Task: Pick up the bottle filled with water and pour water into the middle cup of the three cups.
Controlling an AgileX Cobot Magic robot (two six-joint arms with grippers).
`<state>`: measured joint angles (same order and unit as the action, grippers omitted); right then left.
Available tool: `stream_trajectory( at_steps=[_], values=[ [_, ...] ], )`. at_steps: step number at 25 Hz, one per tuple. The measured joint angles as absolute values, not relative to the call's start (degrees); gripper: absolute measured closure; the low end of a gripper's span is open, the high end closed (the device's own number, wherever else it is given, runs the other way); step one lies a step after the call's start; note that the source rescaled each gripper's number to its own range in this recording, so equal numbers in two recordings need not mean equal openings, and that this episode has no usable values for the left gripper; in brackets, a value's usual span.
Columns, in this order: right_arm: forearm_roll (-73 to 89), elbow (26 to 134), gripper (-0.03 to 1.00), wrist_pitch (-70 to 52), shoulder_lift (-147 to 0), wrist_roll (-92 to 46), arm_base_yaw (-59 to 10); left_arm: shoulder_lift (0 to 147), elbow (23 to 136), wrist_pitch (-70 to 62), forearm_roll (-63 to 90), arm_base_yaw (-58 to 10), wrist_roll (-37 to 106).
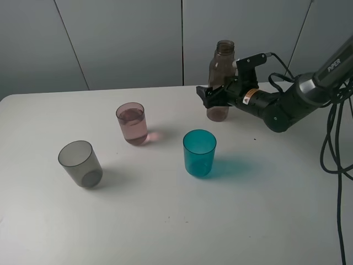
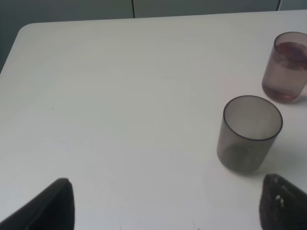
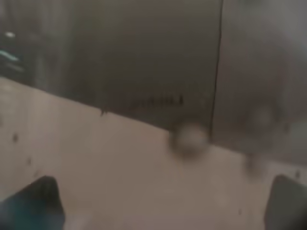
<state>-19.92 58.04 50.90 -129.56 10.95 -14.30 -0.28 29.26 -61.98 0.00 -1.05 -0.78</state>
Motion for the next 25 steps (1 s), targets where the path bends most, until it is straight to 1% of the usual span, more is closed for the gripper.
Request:
stream_trajectory(
  at_steps=[3, 8, 11, 15, 18, 25],
  values=[
    [-19.9, 55.3, -0.03, 49.6, -127.2, 8.7, -14.3, -0.3, 29.3, -62.0, 0.0, -1.1, -0.8],
    [-16.2, 46.8, -0.03, 46.2, -121.0, 4.3, -14.3, -0.3, 29.3, -62.0, 0.0, -1.1, -0.8],
    [-12.4, 41.1, -0.03, 42.9, -116.2, 2.0, -14.3, -0.3, 29.3, -62.0, 0.0, -1.1, -0.8],
    [-10.8, 36.3, -0.03, 40.8, -108.5, 0.0, -14.3, -0.3, 29.3, -62.0, 0.0, -1.1, -0.8],
    [-10.7, 35.5, -0.03, 34.9, -100.7, 0.0, -14.3, -0.3, 29.3, -62.0, 0.0, -1.1, -0.8],
    [-10.0, 35.4, -0.03, 14.1, -71.9, 1.3, -14.3, -0.3, 29.3, -62.0, 0.0, -1.1, -0.8]
  ],
)
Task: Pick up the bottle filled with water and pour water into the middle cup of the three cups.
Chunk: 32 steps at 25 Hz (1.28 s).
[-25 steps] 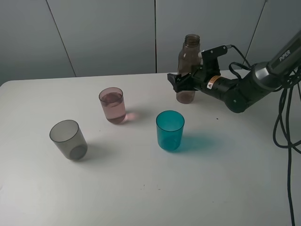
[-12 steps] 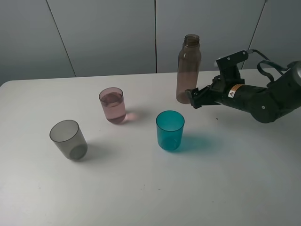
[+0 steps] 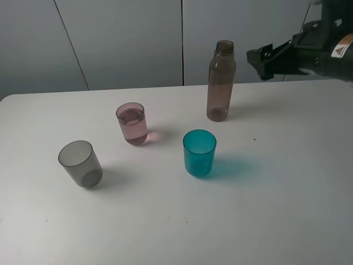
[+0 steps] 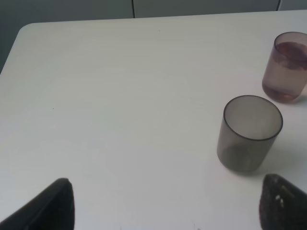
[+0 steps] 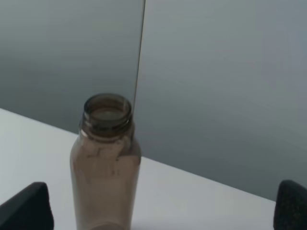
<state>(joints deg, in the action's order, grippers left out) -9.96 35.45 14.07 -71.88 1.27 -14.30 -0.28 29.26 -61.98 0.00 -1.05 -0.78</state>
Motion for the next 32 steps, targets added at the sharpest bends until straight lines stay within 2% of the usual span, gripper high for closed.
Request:
stream_trajectory(
  at_steps=[8, 15, 24, 32],
  values=[
    [-5.2, 35.4, -0.03, -16.2, -37.3, 2.3, -14.3, -0.3, 29.3, -62.0, 0.0, -1.1, -0.8],
    [-3.8, 35.4, -0.03, -43.2, -16.0, 2.3, -14.3, -0.3, 29.3, -62.0, 0.0, -1.1, -0.8],
    [-1.2, 35.4, -0.03, -60.0, -1.0, 2.3, -14.3, -0.3, 29.3, -62.0, 0.0, -1.1, -0.8],
    [1.1, 32.9, -0.03, -65.5, -0.1, 2.3, -14.3, -0.3, 29.3, -62.0, 0.0, -1.1, -0.9]
  ],
)
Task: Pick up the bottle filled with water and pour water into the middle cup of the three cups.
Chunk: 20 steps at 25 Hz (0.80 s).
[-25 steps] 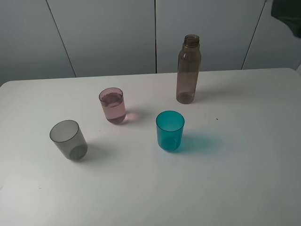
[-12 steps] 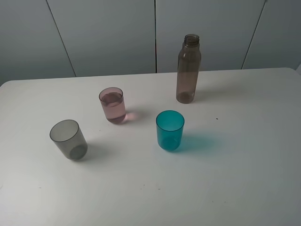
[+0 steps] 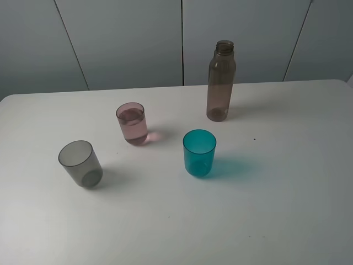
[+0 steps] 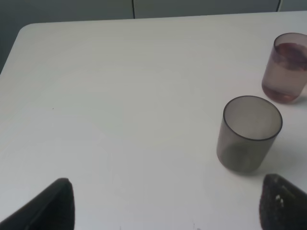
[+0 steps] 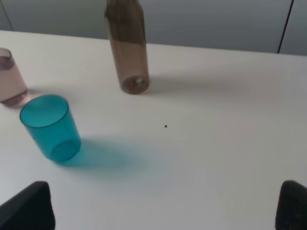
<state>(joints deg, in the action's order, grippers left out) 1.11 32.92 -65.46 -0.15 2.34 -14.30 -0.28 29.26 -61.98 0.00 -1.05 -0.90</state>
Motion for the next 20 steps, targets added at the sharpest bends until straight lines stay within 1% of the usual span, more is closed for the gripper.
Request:
stream_trajectory(
  at_steps=[4, 20],
  values=[
    [3.3, 29.4, -0.03, -63.6, -0.1, 2.3, -14.3, -0.3, 29.3, -62.0, 0.0, -1.1, -0.9],
    [3.5, 29.2, -0.03, -62.8, -0.1, 3.1, -14.3, -0.3, 29.3, -62.0, 0.0, -1.1, -0.9]
  ],
)
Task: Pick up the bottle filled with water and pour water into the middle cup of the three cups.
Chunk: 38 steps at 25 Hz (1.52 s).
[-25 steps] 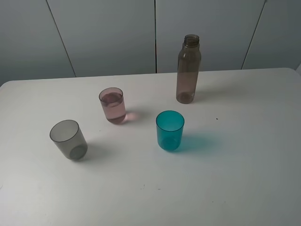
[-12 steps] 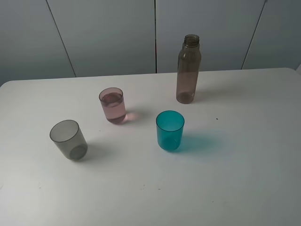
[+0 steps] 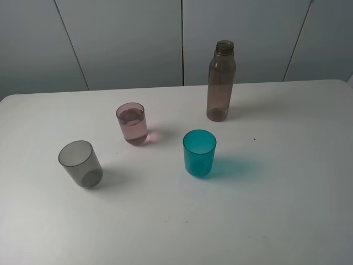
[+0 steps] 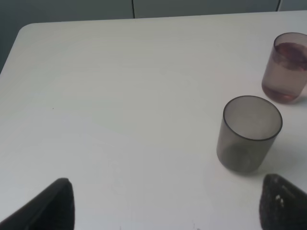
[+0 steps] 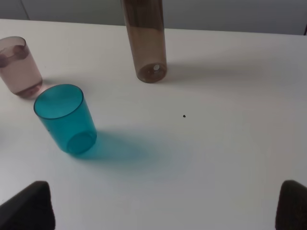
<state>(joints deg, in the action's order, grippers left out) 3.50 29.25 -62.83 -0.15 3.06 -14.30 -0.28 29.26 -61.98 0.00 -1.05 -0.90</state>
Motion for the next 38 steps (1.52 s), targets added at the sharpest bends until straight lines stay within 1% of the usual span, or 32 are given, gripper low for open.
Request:
stream_trajectory(
  at_steps=[6, 12, 16, 28, 38],
  values=[
    [-0.5, 29.2, -0.03, -62.8, -0.1, 7.7, -13.0, -0.3, 29.3, -62.0, 0.0, -1.1, -0.9],
    [-0.7, 29.2, -0.03, -62.8, -0.1, 8.3, -5.8, -0.3, 29.3, -62.0, 0.0, -1.1, -0.9],
    [-0.7, 29.2, -0.03, -62.8, -0.1, 8.3, -2.8, -0.3, 29.3, -62.0, 0.0, -1.1, -0.9],
    [0.9, 29.2, -0.03, -62.8, -0.1, 4.0, -2.6, -0.3, 29.3, -62.0, 0.0, -1.1, -0.9],
    [0.9, 29.2, -0.03, -62.8, -0.1, 3.9, -2.6, -0.3, 29.3, -62.0, 0.0, -1.1, -0.9]
  ],
)
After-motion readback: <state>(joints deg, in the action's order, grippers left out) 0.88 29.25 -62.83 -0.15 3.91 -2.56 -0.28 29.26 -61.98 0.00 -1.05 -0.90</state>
